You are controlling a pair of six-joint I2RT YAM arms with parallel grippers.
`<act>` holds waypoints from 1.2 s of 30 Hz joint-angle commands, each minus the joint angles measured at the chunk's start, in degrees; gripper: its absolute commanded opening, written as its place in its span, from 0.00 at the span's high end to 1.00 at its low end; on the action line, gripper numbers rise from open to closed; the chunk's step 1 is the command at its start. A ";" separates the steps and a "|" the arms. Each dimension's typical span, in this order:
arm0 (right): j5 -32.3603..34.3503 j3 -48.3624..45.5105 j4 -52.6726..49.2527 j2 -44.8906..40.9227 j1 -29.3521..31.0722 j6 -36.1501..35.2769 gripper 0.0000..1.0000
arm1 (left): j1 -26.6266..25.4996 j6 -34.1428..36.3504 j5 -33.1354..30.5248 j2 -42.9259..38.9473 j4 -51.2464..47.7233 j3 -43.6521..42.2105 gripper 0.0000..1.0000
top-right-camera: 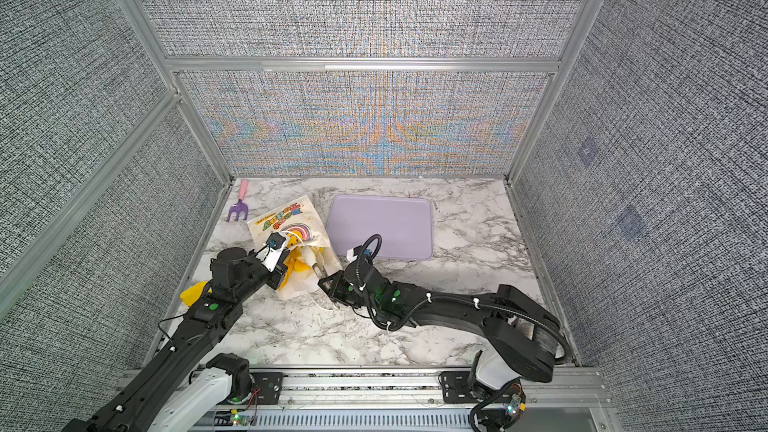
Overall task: Take the fake bread out of the paper bag
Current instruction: 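Pull the ring-shaped bread out and carry it over the tray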
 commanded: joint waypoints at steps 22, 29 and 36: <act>-24.78 0.71 -46.13 -39.33 -27.77 -27.63 1.00 | 0.06 -2.79 -4.07 3.03 0.93 1.72 1.00; -2.41 22.08 -72.73 -25.22 -34.34 -46.64 1.00 | -0.01 -2.42 -3.85 2.99 1.22 1.45 1.00; 12.82 30.25 -78.20 -14.25 -34.27 -51.48 1.00 | 0.04 -3.16 -2.68 3.07 1.61 1.28 1.00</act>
